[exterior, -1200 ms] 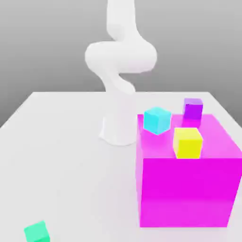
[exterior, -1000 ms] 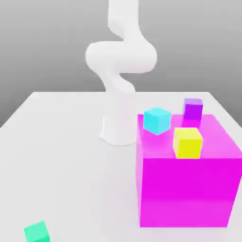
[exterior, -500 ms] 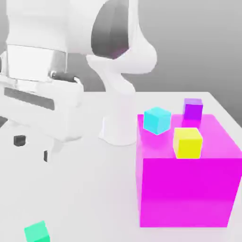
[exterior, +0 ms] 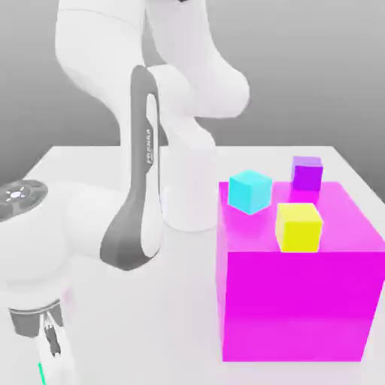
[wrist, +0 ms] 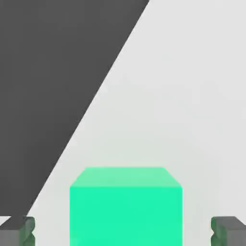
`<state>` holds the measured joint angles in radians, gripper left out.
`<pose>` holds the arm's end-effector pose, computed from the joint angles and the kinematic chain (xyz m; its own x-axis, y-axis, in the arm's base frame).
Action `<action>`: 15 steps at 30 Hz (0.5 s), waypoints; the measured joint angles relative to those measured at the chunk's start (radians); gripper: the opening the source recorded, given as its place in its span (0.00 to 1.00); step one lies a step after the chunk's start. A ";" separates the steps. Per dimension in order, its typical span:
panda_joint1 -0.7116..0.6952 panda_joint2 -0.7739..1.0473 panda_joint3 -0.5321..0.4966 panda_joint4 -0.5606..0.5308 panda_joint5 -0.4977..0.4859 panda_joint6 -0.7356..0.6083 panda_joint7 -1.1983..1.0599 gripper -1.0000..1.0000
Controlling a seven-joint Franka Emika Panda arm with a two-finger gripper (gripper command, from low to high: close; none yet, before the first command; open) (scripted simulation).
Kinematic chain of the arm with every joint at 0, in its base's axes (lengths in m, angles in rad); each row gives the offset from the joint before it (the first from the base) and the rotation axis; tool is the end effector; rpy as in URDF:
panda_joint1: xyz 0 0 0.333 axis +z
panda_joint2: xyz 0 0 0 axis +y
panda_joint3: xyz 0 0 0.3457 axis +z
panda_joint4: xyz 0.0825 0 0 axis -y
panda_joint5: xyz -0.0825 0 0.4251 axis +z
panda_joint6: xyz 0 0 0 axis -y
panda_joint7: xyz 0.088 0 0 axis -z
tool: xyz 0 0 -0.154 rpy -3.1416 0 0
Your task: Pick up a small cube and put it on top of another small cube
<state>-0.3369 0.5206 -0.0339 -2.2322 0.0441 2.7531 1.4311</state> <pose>0.5294 -0.2088 0.0760 -0.2642 -0.9645 0.0002 -0.9645 0.2642 -0.0009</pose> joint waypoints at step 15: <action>0.055 -0.330 0.048 -0.093 -0.093 -0.239 -0.142 0.00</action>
<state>-0.2817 0.1901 0.0145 -2.3255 -0.0491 2.5142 1.2886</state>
